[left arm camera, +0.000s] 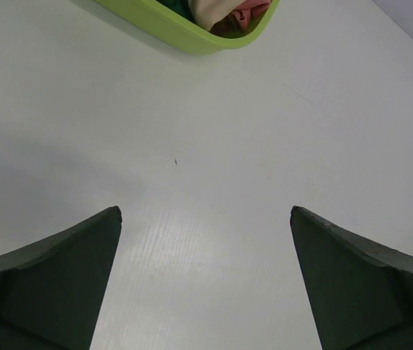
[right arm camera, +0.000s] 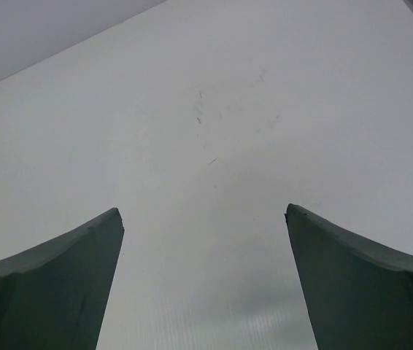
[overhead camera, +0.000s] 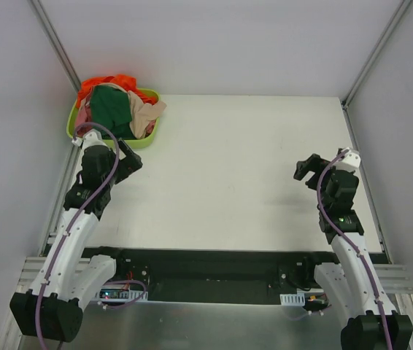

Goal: Fold and stack the t-shirts
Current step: Grab crumpled tshirt from bin with the left arm

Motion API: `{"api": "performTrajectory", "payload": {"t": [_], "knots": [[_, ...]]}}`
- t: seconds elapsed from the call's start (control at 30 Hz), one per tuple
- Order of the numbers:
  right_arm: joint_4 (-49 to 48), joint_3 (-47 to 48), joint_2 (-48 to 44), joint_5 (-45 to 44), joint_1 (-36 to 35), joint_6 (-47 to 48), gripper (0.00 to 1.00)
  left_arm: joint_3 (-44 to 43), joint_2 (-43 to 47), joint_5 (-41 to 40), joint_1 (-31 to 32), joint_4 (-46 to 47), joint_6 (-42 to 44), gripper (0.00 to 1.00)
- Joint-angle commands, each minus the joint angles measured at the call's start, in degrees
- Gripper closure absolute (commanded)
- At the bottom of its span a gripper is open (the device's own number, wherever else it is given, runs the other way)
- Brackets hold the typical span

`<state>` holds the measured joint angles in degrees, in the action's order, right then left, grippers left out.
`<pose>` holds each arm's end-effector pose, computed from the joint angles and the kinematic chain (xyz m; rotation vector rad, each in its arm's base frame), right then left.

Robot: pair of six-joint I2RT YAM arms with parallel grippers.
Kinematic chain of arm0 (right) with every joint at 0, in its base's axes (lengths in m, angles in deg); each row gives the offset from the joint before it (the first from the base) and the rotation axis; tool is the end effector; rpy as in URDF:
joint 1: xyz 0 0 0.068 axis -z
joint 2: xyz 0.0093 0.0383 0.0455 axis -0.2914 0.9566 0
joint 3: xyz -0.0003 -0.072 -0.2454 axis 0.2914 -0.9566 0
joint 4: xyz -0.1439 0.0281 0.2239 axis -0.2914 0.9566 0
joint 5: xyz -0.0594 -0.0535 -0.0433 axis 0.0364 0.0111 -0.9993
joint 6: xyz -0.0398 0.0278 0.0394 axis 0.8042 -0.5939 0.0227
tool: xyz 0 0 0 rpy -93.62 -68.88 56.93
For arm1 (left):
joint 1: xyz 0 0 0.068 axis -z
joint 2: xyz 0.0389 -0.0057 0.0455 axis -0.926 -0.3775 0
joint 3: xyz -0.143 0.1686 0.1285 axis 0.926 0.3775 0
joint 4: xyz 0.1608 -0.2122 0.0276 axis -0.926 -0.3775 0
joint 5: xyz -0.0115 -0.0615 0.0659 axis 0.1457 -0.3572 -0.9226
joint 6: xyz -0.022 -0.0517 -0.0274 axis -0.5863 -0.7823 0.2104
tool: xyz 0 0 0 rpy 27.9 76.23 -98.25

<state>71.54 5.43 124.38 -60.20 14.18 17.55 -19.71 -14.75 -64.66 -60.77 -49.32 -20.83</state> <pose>0.2082 0.0044 0.2570 0.1260 1.7101 0.0019 0.2150 -0.0201 0.2962 -0.5368 1.8855 -0.3380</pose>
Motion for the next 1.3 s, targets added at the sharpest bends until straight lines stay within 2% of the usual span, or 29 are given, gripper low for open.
{"api": "performTrajectory", "payload": {"t": [0.0,0.23,0.5,0.6,0.77,0.93,1.0,1.07,1.17,1.27], "knots": [[-2.8,1.1,-0.3,8.9,0.2,3.6,0.04,-5.1,-5.0,-4.0,-0.5,0.3,-0.8,0.01],[-3.3,0.3,-0.1,9.0,0.2,6.4,0.04,-16.4,-19.2,-7.2,-4.3,2.3,2.0,0.01],[-0.9,1.4,0.1,8.0,0.3,7.4,0.04,-31.7,-38.6,-0.7,-12.9,2.9,3.5,0.03],[3.7,4.6,2.8,9.9,0.2,8.5,0.04,-36.5,-44.5,1.2,-13.7,3.2,4.6,0.04],[3.6,6.0,7.2,13.1,0.2,8.9,0.04,-43.8,-53.1,5.8,-14.0,3.2,6.9,0.09],[5.1,6.7,8.0,13.5,0.2,9.8,0.04,-49.3,-60.2,7.3,-14.1,2.9,8.9,0.23],[5.2,6.6,7.4,12.3,0.2,10.4,0.04,-51.2,-62.3,6.3,-14.4,2.0,9.2,0.37],[5.1,6.1,6.8,11.9,0.2,10.3,0.04,-53.0,-63.8,6.1,-14.8,1.6,9.4,0.46],[5.1,6.0,6.2,11.9,0.2,11.0,0.04,-55.6,-65.4,5.9,-15.0,0.8,11.3,0.65],[5.3,5.9,5.8,10.6,0.2,11.2,0.04,-59.2,-66.7,6.3,-15.4,-2.0,13.5,1.0]]}}
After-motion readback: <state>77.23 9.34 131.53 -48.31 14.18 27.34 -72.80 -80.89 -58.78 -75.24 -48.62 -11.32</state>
